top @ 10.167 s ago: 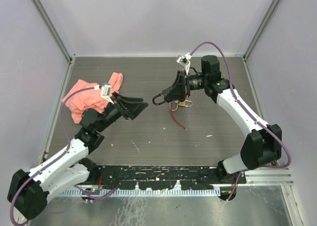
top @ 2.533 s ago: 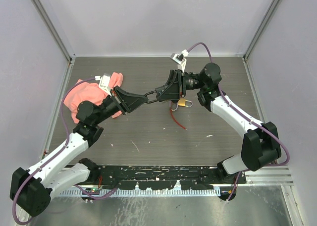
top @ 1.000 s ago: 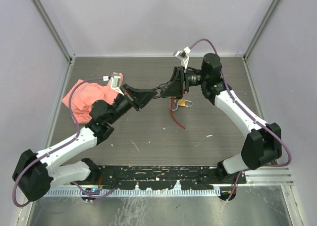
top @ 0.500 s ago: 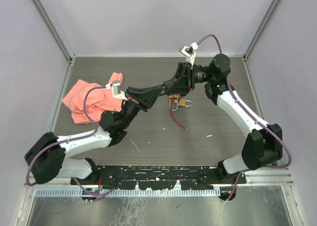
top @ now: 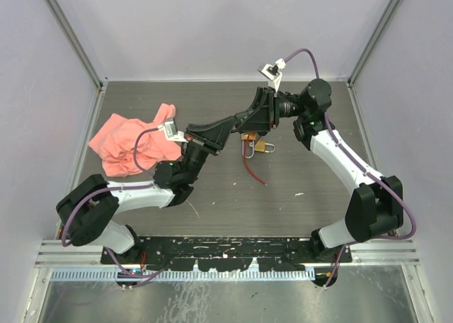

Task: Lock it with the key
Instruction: Lock the lock.

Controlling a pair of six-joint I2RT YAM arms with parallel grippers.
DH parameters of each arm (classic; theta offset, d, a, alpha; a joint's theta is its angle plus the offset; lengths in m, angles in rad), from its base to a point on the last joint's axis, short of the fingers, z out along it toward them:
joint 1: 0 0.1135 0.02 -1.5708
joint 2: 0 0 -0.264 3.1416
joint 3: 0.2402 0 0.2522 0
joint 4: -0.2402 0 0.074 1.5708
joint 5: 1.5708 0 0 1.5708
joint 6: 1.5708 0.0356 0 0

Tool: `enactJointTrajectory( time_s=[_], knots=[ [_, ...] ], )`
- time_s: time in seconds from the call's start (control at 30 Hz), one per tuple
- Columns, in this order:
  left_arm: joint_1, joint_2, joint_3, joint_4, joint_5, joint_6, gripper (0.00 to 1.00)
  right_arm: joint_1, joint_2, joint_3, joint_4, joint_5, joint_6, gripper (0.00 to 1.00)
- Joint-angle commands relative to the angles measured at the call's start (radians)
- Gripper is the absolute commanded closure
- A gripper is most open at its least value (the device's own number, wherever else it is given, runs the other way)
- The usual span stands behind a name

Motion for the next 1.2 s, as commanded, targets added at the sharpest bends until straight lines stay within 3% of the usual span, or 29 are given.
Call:
enactJointTrajectory(
  time_s=[0.0, 0.17, 0.27, 0.37, 0.47, 0.53, 0.83, 0.97, 1.07, 1.17],
  knots=[
    [-0.188, 0.229, 0.145, -0.128, 0.472, -0.111, 1.0, 0.211, 0.033, -0.012, -0.033, 0.092, -0.048, 0.99],
    [-0.191, 0.204, 0.156, -0.178, 0.553, -0.118, 1.0, 0.197, 0.013, -0.007, -0.243, 0.087, -0.218, 0.99],
    [-0.178, 0.224, 0.159, -0.126, 0.531, -0.134, 1.0, 0.179, 0.016, 0.012, -0.25, 0.089, -0.227, 0.99],
    [-0.137, 0.139, 0.106, -0.129, 0.515, -0.131, 1.0, 0.11, 0.007, 0.033, -0.233, 0.087, -0.201, 0.99],
    [-0.096, 0.026, 0.052, -0.181, 0.485, -0.11, 0.98, 0.04, 0.001, 0.004, -0.092, 0.09, -0.088, 0.99],
    [-0.086, -0.068, 0.017, -0.267, 0.452, -0.079, 0.91, 0.012, -0.006, -0.015, -0.017, 0.09, -0.033, 0.99],
    [-0.085, -0.413, -0.059, -0.683, 0.326, 0.084, 0.44, -0.006, -0.023, -0.028, 0.027, 0.088, -0.008, 0.99],
    [-0.05, -0.567, -0.058, -0.949, 0.322, 0.158, 0.23, -0.007, -0.042, -0.04, 0.064, 0.065, 0.006, 0.99],
    [0.055, -0.656, -0.033, -1.13, 0.499, 0.17, 0.18, -0.007, -0.056, -0.047, 0.114, 0.038, 0.024, 0.99],
    [0.191, -0.656, 0.003, -1.194, 0.745, 0.121, 0.23, 0.004, -0.065, -0.062, 0.23, 0.02, 0.081, 0.99]
  ],
)
